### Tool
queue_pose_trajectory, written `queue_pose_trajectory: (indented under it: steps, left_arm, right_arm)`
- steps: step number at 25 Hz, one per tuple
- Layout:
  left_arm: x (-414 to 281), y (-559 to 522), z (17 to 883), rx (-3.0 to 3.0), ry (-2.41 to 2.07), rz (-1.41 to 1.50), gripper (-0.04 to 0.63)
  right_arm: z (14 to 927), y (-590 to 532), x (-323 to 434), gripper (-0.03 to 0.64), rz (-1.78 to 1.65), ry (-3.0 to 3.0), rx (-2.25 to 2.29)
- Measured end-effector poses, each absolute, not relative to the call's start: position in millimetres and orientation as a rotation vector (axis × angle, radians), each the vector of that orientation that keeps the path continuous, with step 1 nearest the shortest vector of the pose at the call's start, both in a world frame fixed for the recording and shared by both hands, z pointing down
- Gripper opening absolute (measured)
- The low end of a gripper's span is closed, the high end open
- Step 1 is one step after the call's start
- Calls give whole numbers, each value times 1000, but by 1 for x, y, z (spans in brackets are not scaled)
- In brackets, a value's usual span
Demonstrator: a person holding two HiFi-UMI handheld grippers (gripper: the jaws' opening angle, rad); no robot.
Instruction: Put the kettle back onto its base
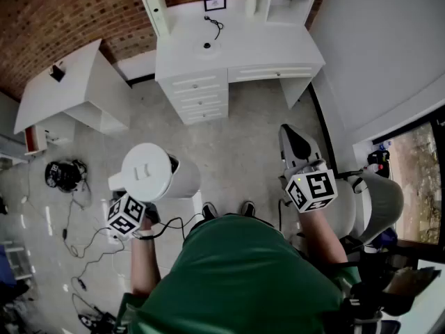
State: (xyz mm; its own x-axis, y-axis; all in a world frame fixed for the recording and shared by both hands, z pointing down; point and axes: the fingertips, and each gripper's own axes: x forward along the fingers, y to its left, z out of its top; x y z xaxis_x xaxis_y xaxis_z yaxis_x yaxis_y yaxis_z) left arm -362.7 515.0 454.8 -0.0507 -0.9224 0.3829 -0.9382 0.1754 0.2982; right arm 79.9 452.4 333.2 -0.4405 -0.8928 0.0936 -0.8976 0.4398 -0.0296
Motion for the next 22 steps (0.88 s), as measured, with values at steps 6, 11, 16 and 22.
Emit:
queue_pose_trajectory:
  steps: [6,11,16,22]
  left_arm:
    - [-312,518,469,1700,-1919,-20,137]
    - [-290,524,462,1675,-1976,2,137]
    - [-278,525,448,1672,-2012,-18,137]
    - [-262,510,443,1699,-2010,18,137]
  right_arm:
    - [339,444,124,21,97,-2623,1616]
    - [346,442,149,21,124,-2680,1564]
    - [343,442,164,21,99,-2686,1542]
    - [353,436,191,21,153,-2650,1590]
